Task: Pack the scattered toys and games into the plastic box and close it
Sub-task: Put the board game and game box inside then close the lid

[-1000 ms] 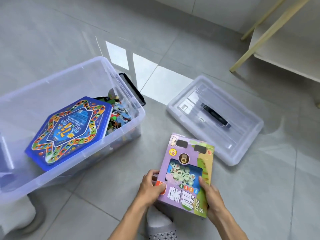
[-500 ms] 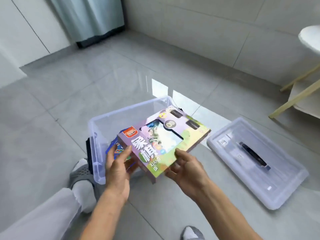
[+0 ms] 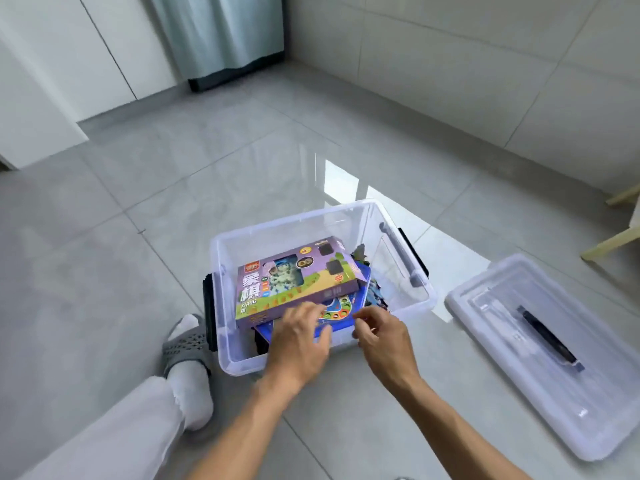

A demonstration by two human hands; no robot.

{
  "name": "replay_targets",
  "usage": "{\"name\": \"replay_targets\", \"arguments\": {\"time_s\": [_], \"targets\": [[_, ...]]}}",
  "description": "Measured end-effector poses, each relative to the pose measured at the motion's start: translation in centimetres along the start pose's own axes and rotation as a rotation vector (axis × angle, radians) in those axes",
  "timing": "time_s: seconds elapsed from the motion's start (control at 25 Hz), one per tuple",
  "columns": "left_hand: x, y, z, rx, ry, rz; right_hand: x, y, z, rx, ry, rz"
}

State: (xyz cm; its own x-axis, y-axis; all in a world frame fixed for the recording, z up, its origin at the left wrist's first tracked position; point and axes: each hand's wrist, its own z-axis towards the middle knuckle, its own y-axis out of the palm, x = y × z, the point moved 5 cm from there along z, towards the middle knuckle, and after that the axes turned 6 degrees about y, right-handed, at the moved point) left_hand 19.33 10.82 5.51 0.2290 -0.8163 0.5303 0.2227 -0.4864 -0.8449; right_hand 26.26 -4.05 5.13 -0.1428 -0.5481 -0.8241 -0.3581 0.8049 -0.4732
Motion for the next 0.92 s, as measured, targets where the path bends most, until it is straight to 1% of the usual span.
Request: {"name": "replay_targets", "arguments": {"time_s": [0.04,0.08,0.12,0.24,0.32,0.36,0.4,0.48,0.52,0.6,0.68,0.72,0.8,0.92], "targets": [[1.5,2.0,-0.6,-0.102,0.067,0.078,1.1,-1.5,-0.3,0.056,-0.011,0.014],[2.2,3.5,-0.8,-0.146,0.100,0.166,2.2,-3.1,-0.5,0.107,0.006,0.030],[2.9,4.4,-0.6,-0.114,0.120,0.215,3.8,-4.9,-0.5,0.147,0.041,0.035],[3.7,5.4,0.2,0.054,0.140,0.347,9.5,-10.3,0.7,0.243,0.179,0.008],[4.5,6.4,0.7,0.106,0.198,0.392,14.7,-14.7,2.0,0.300,0.321,-0.110],[4.5,6.7,1.1,0.112,0.224,0.399,17.2,-16.4,2.6,0.309,0.390,-0.181],[4.4,7.0,1.5,0.127,0.227,0.406,19.7,-17.3,3.3,0.281,0.452,-0.254],[4.8,7.7,3.0,0.163,0.216,0.447,24.2,-18.4,4.7,0.189,0.534,-0.454],[4.9,7.9,3.7,0.171,0.202,0.458,25.9,-18.6,5.3,0.183,0.556,-0.545],[4.9,8.4,4.6,0.166,0.193,0.465,27.9,-18.4,6.5,0.230,0.548,-0.689],[4.7,8.6,5.0,0.183,0.204,0.485,28.6,-17.1,7.1,0.256,0.495,-0.822],[4.7,8.5,5.0,0.191,0.208,0.499,28.6,-16.2,7.3,0.251,0.451,-0.843],[5.0,8.4,4.8,0.195,0.203,0.507,27.0,-15.3,6.8,0.290,0.343,-0.753],[5.4,8.4,5.2,0.163,0.169,0.460,21.4,-16.5,5.8,0.434,0.202,-0.510]]}}
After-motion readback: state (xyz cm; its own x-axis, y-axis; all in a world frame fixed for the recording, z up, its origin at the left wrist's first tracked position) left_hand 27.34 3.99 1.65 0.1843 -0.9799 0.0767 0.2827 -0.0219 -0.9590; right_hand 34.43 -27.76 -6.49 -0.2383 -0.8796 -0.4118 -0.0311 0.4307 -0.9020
